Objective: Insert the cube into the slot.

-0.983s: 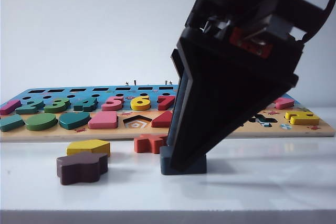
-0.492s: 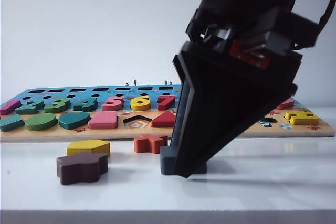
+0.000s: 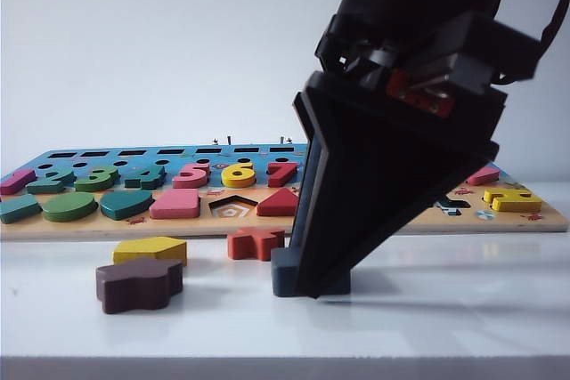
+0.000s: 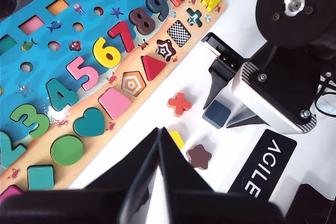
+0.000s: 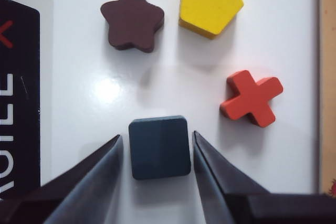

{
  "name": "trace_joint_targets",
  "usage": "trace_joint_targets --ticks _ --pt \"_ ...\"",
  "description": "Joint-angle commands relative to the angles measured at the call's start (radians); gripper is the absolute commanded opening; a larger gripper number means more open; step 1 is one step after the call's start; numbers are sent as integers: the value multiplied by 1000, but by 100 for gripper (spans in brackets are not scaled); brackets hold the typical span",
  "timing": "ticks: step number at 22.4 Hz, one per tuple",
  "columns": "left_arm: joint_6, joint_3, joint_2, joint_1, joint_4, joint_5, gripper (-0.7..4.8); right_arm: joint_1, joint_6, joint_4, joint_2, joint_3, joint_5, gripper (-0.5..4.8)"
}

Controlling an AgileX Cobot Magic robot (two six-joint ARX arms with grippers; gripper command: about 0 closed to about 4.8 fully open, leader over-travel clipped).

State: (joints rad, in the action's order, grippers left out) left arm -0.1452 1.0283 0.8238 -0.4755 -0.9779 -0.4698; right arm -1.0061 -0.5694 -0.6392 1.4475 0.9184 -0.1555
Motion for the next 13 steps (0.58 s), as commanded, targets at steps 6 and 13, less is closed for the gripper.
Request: trace_joint_targets --ticks 6,13 --pt "-4 3 1 -1 8 -8 17 0 -8 7 0 2 3 215" --pt "-4 3 1 -1 8 -8 17 0 -8 7 -1 2 3 172"
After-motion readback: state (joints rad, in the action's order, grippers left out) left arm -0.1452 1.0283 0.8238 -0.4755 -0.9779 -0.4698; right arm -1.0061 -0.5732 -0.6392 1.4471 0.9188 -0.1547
